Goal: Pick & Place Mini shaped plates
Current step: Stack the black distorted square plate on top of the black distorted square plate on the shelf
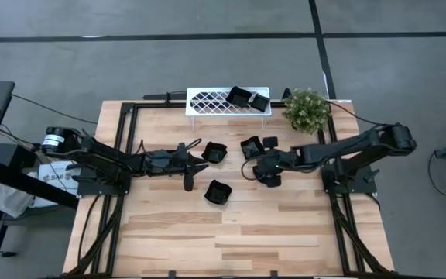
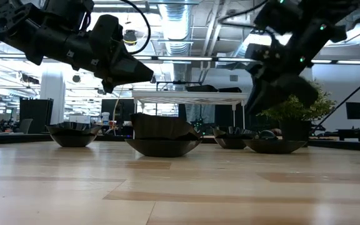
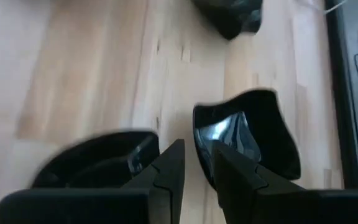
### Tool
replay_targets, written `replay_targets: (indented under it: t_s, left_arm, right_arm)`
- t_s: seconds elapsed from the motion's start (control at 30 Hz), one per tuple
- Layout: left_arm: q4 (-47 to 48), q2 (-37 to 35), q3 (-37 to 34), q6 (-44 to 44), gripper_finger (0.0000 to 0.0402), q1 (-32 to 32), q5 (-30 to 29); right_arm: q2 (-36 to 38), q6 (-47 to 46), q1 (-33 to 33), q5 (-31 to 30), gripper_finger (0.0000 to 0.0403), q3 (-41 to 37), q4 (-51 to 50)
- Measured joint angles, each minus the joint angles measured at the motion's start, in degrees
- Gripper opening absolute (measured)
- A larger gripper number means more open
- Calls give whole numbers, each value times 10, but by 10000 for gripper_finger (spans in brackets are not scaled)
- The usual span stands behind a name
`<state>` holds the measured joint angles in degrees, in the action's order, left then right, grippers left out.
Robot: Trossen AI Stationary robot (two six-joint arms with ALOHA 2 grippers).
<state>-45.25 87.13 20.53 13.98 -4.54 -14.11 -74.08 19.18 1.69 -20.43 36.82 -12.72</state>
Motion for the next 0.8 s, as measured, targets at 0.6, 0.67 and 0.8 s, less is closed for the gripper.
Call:
replay_targets:
  t_s: [0.6, 0.67, 0.8]
  left_arm:
    - [-4, 0, 0, 0, 88, 0, 0]
    - [-5, 0, 0, 0, 88, 0, 0]
    - [-6, 0, 0, 0, 88, 0, 0]
  right_arm:
    - [-69, 19, -72, 29, 75, 0, 25]
    - [-69, 19, -76, 33, 75, 0, 25]
    - [-69, 17, -84, 60, 75, 0, 25]
